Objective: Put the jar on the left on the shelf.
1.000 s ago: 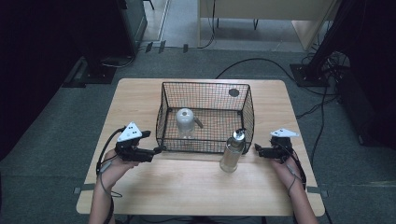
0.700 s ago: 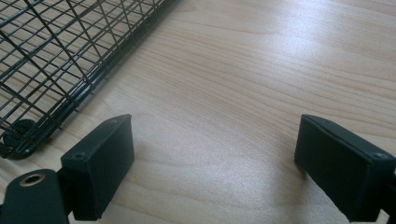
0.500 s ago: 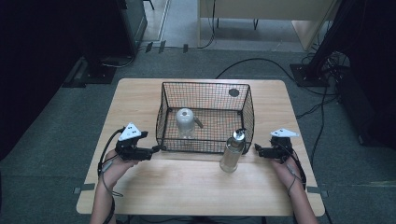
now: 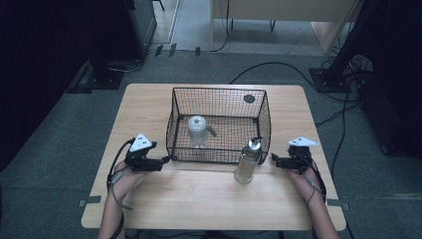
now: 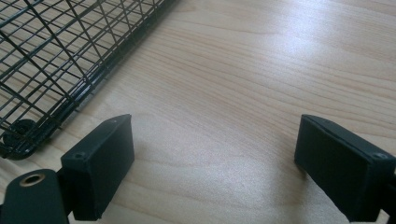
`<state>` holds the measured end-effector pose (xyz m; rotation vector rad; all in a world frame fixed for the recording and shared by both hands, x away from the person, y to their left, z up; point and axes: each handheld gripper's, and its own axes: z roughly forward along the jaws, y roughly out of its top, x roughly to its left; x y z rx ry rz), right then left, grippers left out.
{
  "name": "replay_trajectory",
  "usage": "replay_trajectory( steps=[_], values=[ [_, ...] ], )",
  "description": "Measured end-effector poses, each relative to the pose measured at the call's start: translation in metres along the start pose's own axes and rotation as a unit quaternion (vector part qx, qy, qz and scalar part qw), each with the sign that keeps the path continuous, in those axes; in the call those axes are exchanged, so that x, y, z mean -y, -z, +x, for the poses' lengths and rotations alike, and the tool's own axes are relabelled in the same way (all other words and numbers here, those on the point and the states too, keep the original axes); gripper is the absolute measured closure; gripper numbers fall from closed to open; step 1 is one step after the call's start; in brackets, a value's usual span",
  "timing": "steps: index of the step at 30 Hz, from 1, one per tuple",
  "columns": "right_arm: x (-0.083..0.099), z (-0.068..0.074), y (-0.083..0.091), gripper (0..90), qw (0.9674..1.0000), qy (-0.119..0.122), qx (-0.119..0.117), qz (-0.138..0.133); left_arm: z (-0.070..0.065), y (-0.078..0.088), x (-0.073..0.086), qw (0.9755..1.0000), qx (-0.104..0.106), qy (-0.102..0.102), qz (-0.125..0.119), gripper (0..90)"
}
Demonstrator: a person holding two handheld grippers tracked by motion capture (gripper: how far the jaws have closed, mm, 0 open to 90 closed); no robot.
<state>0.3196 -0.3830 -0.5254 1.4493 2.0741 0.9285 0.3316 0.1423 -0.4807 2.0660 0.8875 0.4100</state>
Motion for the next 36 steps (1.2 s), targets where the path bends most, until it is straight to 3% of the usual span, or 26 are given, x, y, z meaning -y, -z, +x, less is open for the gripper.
replay_trajectory(
  steps=[5,11,29,36],
  values=[
    [0.000,0.000,0.000,11.5,1.0000,0.000,0.000,0.000,0.005,-0.003,0.007,0.9999,-0.002,0.013,-0.004,18.9],
    [0.000,0.000,0.000,11.5,1.0000,0.000,0.000,0.000,0.008,-0.004,0.012,0.9999,0.004,0.013,0.003,18.9],
    [0.000,0.000,0.000,11.5,1.0000,0.000,0.000,0.000,0.019,-0.012,0.025,0.9984,-0.037,0.037,0.020,18.9],
    [0.000,0.000,0.000,11.5,1.0000,0.000,0.000,0.000,0.017,-0.017,0.026,0.9980,-0.045,0.035,0.027,18.9]
  ],
)
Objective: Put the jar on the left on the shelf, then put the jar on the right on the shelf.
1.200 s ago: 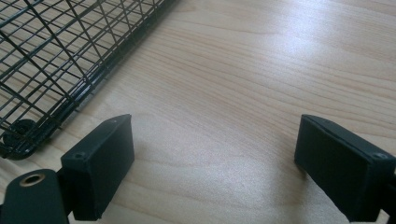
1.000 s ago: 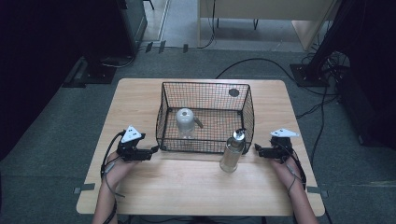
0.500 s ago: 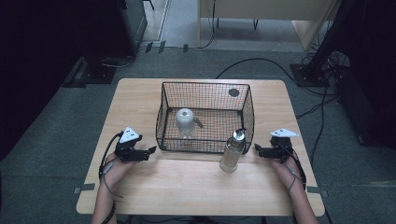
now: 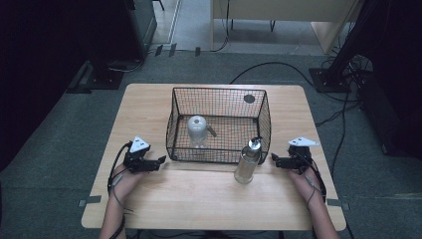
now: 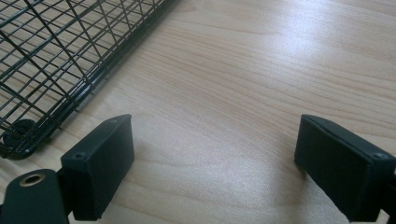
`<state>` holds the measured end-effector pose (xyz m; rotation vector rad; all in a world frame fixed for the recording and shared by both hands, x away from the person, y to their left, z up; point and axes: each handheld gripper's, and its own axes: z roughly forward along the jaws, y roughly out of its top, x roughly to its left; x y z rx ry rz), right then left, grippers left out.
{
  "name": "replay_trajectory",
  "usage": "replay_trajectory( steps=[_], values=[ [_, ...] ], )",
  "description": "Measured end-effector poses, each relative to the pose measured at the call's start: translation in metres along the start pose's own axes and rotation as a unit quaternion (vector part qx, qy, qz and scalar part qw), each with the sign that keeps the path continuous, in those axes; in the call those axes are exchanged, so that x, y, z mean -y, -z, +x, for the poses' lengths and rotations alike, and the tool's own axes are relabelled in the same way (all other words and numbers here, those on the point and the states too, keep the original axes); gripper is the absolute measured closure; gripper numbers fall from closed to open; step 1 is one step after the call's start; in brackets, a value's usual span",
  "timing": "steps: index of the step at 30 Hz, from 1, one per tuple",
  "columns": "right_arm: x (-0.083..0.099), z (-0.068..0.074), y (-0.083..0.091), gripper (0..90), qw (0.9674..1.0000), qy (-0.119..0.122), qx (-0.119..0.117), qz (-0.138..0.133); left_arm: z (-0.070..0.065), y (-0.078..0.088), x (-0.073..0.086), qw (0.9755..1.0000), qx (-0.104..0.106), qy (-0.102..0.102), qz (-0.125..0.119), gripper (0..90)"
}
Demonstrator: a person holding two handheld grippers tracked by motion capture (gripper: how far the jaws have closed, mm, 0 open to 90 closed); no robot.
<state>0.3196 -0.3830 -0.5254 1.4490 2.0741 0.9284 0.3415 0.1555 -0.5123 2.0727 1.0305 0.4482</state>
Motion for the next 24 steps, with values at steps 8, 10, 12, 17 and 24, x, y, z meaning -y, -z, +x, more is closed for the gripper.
replay_trajectory(
  steps=[8,10,12,17,24],
  values=[
    [0.0000,0.0000,0.0000,11.5,1.0000,0.000,0.000,0.000,0.0010,-0.0066,0.0027,0.9999,-0.005,0.003,0.011,18.8],
    [0.0000,0.0000,0.0000,11.5,1.0000,0.000,0.000,0.000,0.0008,-0.0067,0.0025,0.9999,-0.007,0.001,0.011,18.8],
    [0.0000,0.0000,0.0000,11.5,1.0000,0.000,0.000,0.000,0.0011,-0.0067,0.0026,0.9999,-0.007,0.005,0.011,18.8],
    [0.0000,0.0000,0.0000,11.5,1.0000,0.000,0.000,0.000,0.0010,-0.0069,0.0026,0.9999,-0.009,0.005,0.013,18.8],
    [0.0000,0.0001,0.0000,11.5,1.0000,0.000,0.000,0.000,-0.0005,-0.0082,0.0018,0.9997,-0.015,-0.007,0.018,18.8]
  ],
)
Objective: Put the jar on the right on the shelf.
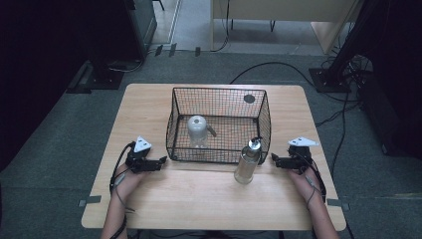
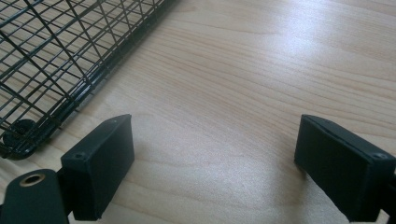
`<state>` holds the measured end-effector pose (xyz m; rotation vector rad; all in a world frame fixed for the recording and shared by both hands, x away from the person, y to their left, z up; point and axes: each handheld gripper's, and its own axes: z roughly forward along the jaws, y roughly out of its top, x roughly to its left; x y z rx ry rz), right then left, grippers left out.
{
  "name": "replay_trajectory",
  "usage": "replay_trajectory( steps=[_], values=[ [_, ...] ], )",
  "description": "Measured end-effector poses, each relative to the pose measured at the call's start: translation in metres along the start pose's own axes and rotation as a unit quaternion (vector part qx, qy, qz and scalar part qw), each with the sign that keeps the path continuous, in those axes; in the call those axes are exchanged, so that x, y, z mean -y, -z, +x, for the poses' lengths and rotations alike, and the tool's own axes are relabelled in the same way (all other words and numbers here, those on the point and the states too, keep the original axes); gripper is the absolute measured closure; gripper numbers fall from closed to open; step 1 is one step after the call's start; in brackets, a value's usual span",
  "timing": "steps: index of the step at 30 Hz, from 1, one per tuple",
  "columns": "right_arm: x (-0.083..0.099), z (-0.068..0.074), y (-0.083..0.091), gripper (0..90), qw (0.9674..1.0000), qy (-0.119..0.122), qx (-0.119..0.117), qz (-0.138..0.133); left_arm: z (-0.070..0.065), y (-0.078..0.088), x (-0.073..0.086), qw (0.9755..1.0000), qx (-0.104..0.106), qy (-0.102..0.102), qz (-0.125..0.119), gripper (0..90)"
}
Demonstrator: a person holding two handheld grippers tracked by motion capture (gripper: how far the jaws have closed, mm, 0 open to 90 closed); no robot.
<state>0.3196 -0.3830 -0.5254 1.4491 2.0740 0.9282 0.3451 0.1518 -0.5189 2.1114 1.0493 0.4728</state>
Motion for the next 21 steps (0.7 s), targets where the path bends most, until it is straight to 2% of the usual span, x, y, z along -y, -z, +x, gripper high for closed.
replay_trajectory(
  steps=[15,21],
  values=[
    [0.0004,0.0024,0.0005,11.5,0.9999,-0.011,0.011,0.000,-0.0001,-0.0004,-0.0004,1.0000,-0.002,0.001,0.001,18.8],
    [-0.0013,0.0052,0.0015,11.5,0.9996,-0.018,0.018,0.010,-0.0001,-0.0004,-0.0004,1.0000,-0.002,0.001,0.001,18.8]
  ],
)
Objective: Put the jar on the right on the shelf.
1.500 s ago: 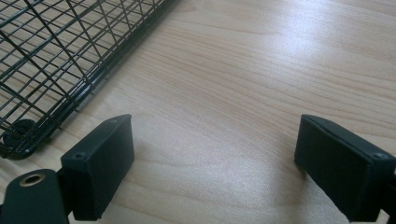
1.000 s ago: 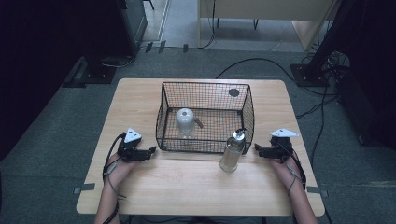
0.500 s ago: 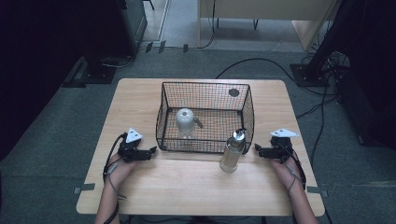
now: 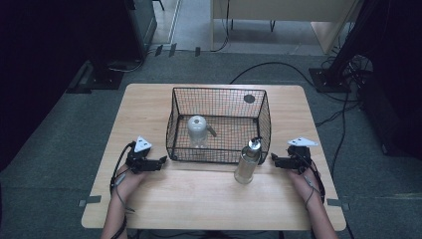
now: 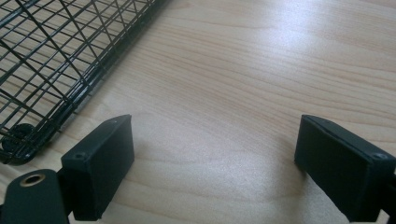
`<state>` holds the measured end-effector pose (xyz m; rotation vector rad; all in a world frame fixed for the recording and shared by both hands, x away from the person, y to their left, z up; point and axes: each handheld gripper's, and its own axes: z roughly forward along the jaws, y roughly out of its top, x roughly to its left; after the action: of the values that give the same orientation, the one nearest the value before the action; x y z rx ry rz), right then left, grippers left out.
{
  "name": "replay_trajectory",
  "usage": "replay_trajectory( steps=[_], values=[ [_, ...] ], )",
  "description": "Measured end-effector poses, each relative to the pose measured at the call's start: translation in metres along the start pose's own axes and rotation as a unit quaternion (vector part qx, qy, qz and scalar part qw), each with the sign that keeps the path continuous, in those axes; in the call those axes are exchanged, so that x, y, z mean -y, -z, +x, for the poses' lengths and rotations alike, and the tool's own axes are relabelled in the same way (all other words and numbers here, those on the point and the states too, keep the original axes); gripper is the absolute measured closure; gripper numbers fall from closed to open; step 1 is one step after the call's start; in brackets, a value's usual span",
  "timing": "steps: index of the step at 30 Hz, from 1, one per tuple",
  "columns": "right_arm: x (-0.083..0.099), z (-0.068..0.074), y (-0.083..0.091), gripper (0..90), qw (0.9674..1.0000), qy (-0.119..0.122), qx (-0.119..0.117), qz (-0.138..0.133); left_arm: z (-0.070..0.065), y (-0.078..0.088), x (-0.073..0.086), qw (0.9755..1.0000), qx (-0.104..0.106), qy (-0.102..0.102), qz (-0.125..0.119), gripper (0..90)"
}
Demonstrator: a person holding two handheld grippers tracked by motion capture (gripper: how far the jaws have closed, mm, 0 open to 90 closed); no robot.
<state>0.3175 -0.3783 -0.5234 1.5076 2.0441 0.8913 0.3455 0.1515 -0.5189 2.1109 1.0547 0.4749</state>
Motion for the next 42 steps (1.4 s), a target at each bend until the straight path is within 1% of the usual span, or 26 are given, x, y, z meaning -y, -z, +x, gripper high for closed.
replay_trajectory(
  steps=[2,6,9,14,22,29,33,36,39,42],
  values=[
    [0.000,0.000,0.001,11.6,1.0000,-0.004,0.001,0.003,0.000,0.000,0.000,1.0000,0.000,0.000,0.000,18.8],
    [-0.002,0.001,0.004,11.6,0.9999,-0.013,-0.006,0.005,0.000,0.000,0.000,1.0000,-0.001,0.001,-0.001,18.8],
    [-0.003,0.002,0.007,11.6,0.9999,-0.013,-0.006,0.003,0.000,0.000,0.000,1.0000,-0.001,0.002,-0.001,18.8],
    [-0.006,0.005,0.011,11.6,0.9998,-0.016,-0.011,0.008,0.000,0.000,0.000,1.0000,-0.001,0.002,-0.001,18.8],
    [-0.011,0.011,0.021,11.7,0.9996,-0.020,-0.018,-0.002,0.000,0.000,0.000,1.0000,-0.002,0.002,-0.001,18.8],
    [-0.018,0.019,0.033,11.8,0.9996,-0.014,-0.024,-0.012,0.000,0.000,0.000,1.0000,-0.002,0.002,-0.001,18.8],
    [-0.022,0.025,0.039,13.2,0.9994,-0.006,-0.031,-0.012,0.000,0.000,0.000,1.0000,-0.002,0.002,-0.001,18.8],
    [-0.023,0.029,0.043,13.2,0.9995,0.000,-0.029,-0.015,0.000,0.000,0.000,1.0000,-0.002,0.002,-0.001,18.8],
    [-0.025,0.031,0.047,13.2,0.9995,0.002,-0.028,-0.014,0.000,0.000,0.000,1.0000,-0.001,0.002,-0.001,18.8],
    [-0.027,0.033,0.052,13.2,0.9995,-0.003,-0.029,-0.013,0.000,0.000,0.000,1.0000,-0.001,0.002,-0.001,18.8]
  ],
)
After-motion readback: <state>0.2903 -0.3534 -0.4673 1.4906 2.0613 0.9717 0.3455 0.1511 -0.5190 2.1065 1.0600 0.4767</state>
